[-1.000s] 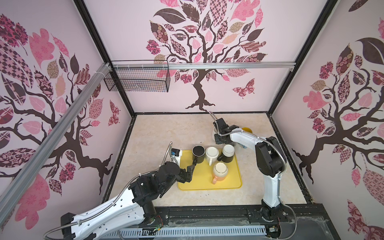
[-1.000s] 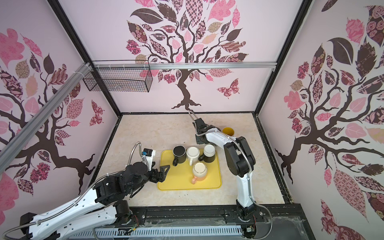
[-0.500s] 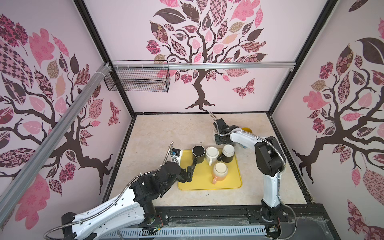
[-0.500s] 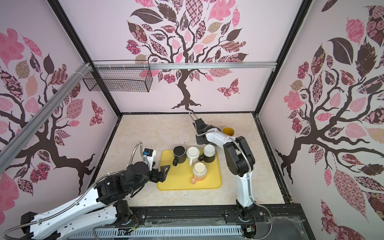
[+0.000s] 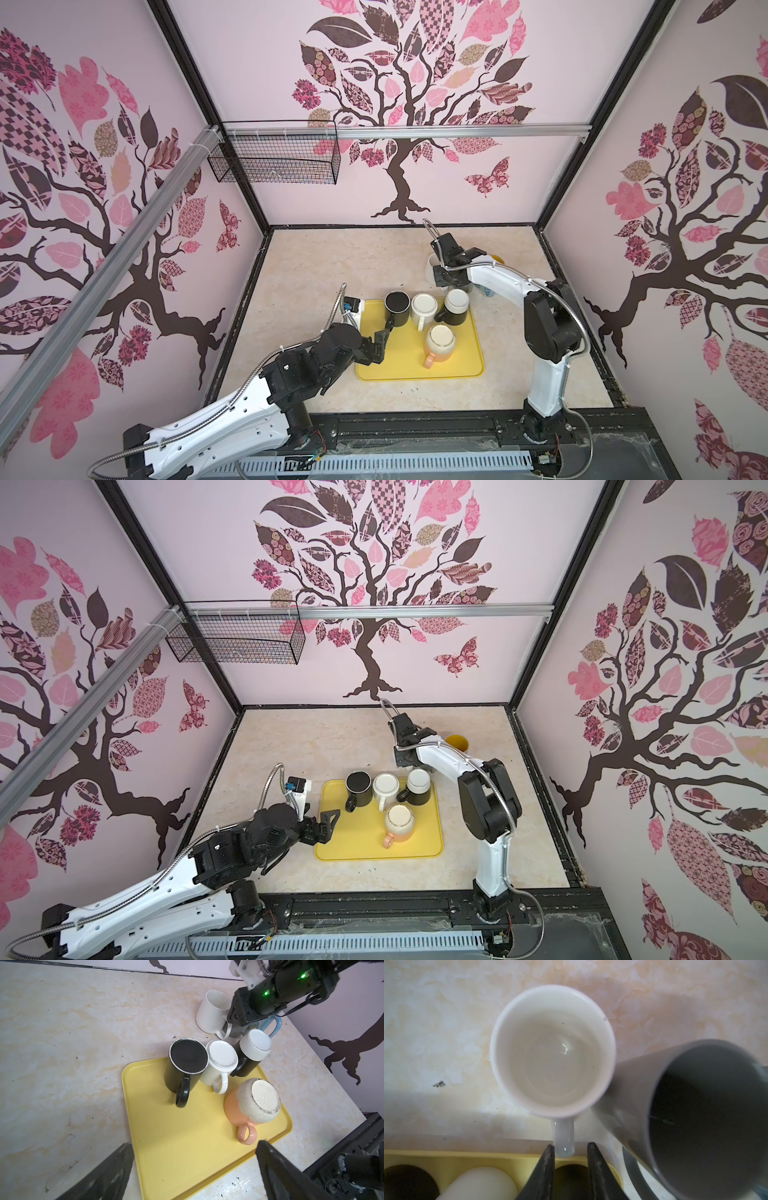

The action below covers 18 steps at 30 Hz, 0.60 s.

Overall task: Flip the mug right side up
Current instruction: 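Lower the white mug upright beside the grey mug and open the right gripper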

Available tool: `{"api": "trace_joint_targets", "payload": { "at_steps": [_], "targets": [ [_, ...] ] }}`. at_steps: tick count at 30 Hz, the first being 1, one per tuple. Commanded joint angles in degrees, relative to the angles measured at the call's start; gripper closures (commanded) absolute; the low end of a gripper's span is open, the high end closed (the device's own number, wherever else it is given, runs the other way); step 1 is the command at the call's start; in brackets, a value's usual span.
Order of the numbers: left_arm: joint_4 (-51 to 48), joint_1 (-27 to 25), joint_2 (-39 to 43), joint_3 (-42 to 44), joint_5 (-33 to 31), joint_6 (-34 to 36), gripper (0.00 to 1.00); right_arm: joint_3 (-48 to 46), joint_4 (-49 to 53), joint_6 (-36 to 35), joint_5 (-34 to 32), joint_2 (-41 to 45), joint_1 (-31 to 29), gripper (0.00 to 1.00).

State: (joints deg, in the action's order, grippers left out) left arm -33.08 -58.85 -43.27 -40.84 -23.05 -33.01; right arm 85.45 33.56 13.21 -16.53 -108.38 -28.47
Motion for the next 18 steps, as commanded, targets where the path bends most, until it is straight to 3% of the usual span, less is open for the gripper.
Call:
{"api": "trace_joint_targets", "payload": {
  "at_steps": [1, 7, 13, 18],
  "targets": [
    [-0.1, 0.2, -1.0, 1.0, -1.0, 0.2, 0.05, 0.7, 3.2, -0.6, -2.8, 10.1, -1.5, 0.68],
    [-2.3, 0.2, -2.0, -0.9, -2.1, 0.7, 0.05, -6.0, -2.1, -0.3, -2.4, 22.6, -7.5, 0.69],
    [-3.7, 1.8, -2.4, -1.5, -3.2, 0.7, 0.05, -22.6, -14.1, 3.3, 2.9, 37.1, -15.7, 0.68],
    [1.0, 13.4, -0.1, 2.4, 11.9, -1.1, 0.05, -28.1, -13.8, 7.3, 4.9, 41.2, -20.6, 0.68]
  ]
}}
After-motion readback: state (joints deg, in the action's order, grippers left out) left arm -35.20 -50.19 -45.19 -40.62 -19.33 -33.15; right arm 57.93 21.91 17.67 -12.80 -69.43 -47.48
